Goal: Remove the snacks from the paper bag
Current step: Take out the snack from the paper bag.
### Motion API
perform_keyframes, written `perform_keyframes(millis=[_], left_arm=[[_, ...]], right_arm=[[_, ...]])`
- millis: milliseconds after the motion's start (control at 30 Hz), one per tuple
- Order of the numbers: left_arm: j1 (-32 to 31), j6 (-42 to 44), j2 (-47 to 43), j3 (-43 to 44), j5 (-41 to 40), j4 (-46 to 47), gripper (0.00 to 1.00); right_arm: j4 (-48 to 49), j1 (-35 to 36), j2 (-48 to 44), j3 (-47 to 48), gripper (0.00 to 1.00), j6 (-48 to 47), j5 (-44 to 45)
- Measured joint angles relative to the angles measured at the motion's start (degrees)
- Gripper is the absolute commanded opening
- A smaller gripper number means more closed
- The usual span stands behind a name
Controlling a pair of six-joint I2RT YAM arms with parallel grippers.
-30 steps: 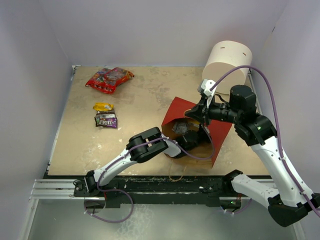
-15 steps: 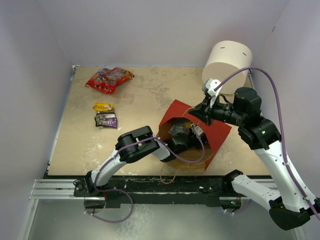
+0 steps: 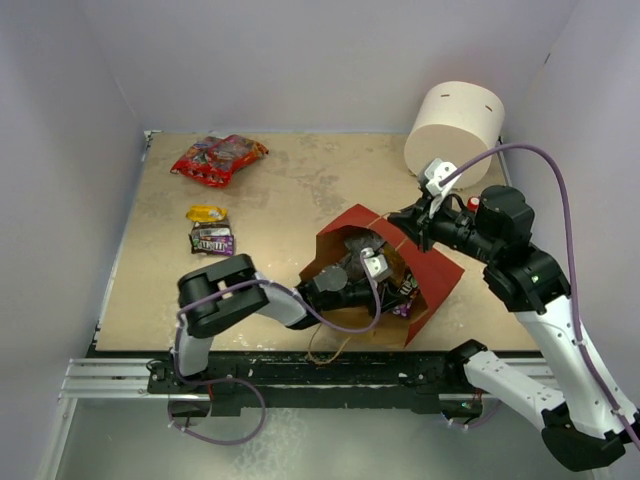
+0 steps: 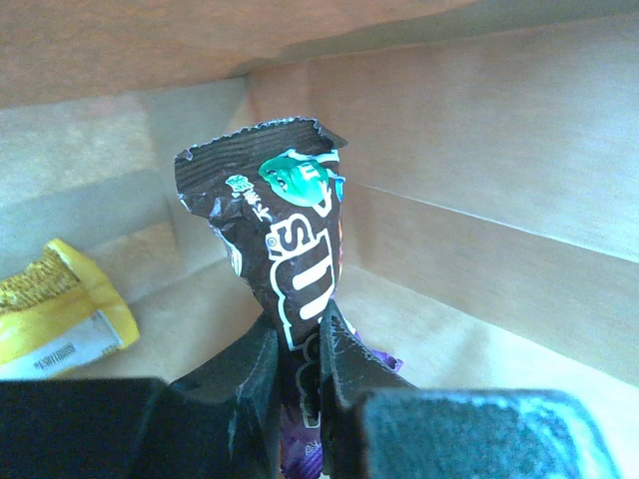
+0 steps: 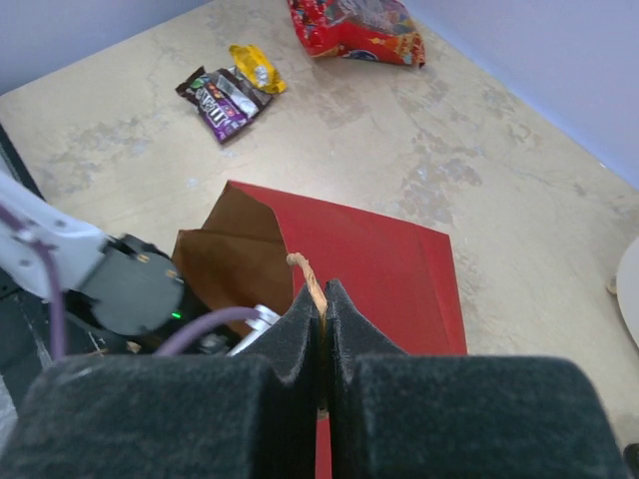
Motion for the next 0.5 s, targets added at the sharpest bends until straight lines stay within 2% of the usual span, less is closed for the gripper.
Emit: perform_keyframes(millis=[200,500], left_arm=[[0.0,-1.8,-16.0,-6.6,4.7,-8.1,0.00],[0.0,0.4,-33.5,-8.7,6.5,-27.5,0.00]], right_arm=[[0.5,0.0,0.0,-0.7,0.00,-1.8,3.3],[0.5,0.0,-1.5,-1.3,0.00,-4.0,9.4]])
